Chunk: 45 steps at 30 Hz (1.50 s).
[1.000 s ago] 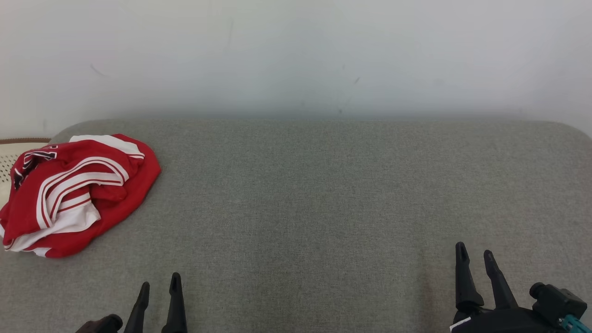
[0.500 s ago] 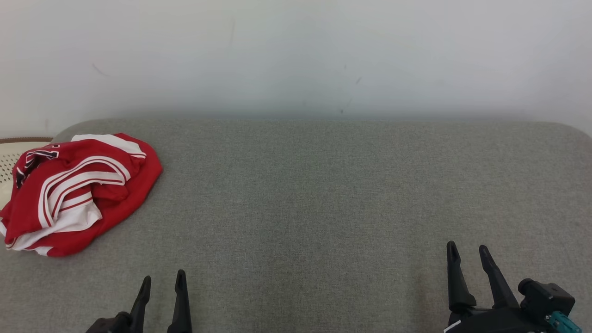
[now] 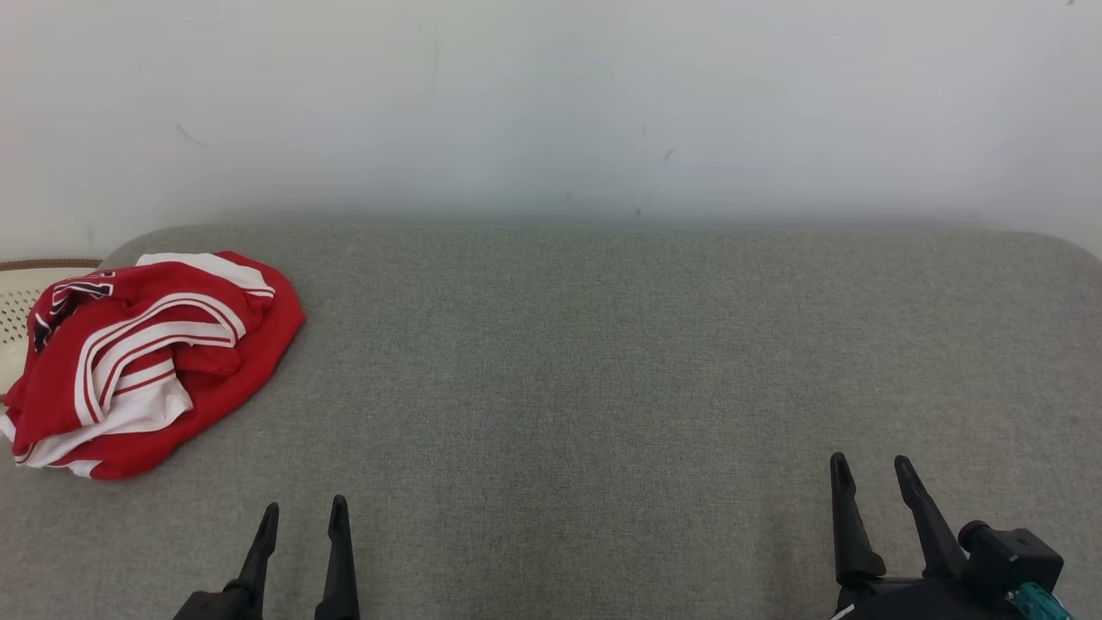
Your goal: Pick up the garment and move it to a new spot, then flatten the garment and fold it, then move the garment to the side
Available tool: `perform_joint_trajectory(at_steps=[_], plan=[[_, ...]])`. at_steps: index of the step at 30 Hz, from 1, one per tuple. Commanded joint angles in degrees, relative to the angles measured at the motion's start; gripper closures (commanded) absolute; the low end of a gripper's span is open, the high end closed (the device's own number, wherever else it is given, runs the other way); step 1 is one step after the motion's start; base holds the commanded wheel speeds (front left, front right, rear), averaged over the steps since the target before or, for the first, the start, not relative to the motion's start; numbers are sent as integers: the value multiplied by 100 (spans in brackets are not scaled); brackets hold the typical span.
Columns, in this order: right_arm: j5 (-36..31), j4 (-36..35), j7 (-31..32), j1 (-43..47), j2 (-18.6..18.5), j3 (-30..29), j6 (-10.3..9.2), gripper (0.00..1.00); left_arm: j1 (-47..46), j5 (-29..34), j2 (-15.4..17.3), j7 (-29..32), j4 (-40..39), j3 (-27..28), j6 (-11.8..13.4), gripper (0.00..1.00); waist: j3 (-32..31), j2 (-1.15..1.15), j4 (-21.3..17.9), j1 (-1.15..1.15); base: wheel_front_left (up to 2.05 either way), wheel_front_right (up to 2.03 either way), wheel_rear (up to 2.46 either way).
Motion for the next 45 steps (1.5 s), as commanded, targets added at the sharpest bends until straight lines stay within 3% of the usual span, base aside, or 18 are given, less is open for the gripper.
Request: perform_joint_trajectory(at_steps=[1, 24, 45], plan=[[-85, -67, -51, 64, -23, 20, 3, 0, 57, 113, 26, -58, -49, -9, 28, 0, 0, 0, -1, 0, 0, 0, 0], [-267, -154, -166, 179, -22, 71, 4, 0, 127, 651, -14, -304, -233, -100, 152, 0, -45, 0, -6, 0, 0, 0, 0], [172, -53, -136, 174, -22, 24, 4, 0, 157, 245, -16, -292, -328, -8, 31, 0, -64, 0, 11, 0, 0, 0, 0]])
